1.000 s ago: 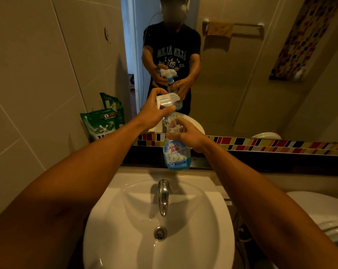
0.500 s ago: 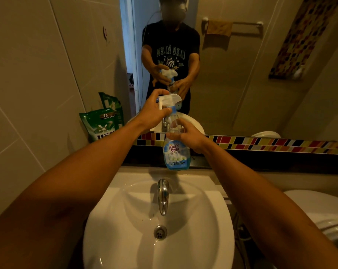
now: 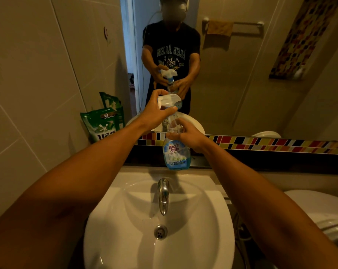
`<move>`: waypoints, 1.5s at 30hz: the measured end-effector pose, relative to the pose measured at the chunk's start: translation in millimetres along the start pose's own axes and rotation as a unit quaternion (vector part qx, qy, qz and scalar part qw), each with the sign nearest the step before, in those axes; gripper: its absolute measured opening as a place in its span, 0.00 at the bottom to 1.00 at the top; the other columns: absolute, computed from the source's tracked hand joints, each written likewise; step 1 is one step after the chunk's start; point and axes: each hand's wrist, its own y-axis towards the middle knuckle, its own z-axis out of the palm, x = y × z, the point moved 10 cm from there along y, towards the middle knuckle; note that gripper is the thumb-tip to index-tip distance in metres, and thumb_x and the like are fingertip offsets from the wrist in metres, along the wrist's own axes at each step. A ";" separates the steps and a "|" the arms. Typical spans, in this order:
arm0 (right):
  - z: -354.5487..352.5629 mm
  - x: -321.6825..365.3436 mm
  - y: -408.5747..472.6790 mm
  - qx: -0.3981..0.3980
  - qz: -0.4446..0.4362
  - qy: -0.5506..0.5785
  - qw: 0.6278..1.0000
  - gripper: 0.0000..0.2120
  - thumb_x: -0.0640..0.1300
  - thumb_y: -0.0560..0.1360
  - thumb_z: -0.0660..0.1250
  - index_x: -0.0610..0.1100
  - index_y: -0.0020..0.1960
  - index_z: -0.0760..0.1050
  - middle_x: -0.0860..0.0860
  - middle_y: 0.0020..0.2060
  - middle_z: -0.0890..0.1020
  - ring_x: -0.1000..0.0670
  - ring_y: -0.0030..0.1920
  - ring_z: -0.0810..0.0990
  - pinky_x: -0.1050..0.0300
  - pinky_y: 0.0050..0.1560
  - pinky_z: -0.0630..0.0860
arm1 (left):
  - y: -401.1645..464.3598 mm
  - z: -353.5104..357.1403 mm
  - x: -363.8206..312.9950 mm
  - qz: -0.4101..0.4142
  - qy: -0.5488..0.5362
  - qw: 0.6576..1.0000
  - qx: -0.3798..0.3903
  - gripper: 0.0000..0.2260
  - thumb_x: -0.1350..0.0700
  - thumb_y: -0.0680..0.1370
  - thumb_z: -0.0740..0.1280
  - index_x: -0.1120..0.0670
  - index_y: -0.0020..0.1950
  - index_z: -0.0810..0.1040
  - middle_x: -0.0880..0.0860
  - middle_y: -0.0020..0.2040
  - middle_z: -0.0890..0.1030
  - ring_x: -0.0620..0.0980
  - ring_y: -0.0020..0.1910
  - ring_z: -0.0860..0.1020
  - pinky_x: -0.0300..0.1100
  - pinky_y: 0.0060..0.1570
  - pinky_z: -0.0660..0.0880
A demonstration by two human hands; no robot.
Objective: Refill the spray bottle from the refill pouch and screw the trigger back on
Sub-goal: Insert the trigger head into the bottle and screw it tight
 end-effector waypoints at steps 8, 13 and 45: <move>-0.7 -0.1 0.0 -0.008 -0.001 -0.005 1.000 0.15 0.43 0.76 0.78 0.52 0.55 0.74 0.46 0.53 0.86 0.43 0.52 0.87 0.48 0.49 0.87 | 4.7 -2.7 1.2 -0.003 0.023 1.000 0.008 0.22 0.63 0.74 0.72 0.50 0.64 0.68 0.55 0.60 0.74 0.54 0.55 0.78 0.35 0.42 0.80; 0.2 0.2 1.6 -0.002 0.002 -0.004 1.000 0.16 0.43 0.75 0.78 0.50 0.58 0.74 0.45 0.55 0.86 0.43 0.54 0.87 0.42 0.54 0.86 | 3.0 -0.6 2.1 0.005 0.002 1.000 0.003 0.24 0.58 0.74 0.74 0.52 0.65 0.66 0.54 0.60 0.74 0.51 0.55 0.79 0.40 0.47 0.81; 8.4 -12.6 -3.8 0.084 0.048 0.049 0.994 0.22 0.40 0.72 0.80 0.43 0.63 0.79 0.41 0.54 0.87 0.39 0.56 0.87 0.41 0.56 0.85 | 9.4 2.7 12.7 -0.029 -0.009 0.994 0.102 0.25 0.58 0.72 0.76 0.48 0.64 0.70 0.54 0.59 0.75 0.51 0.53 0.79 0.36 0.42 0.78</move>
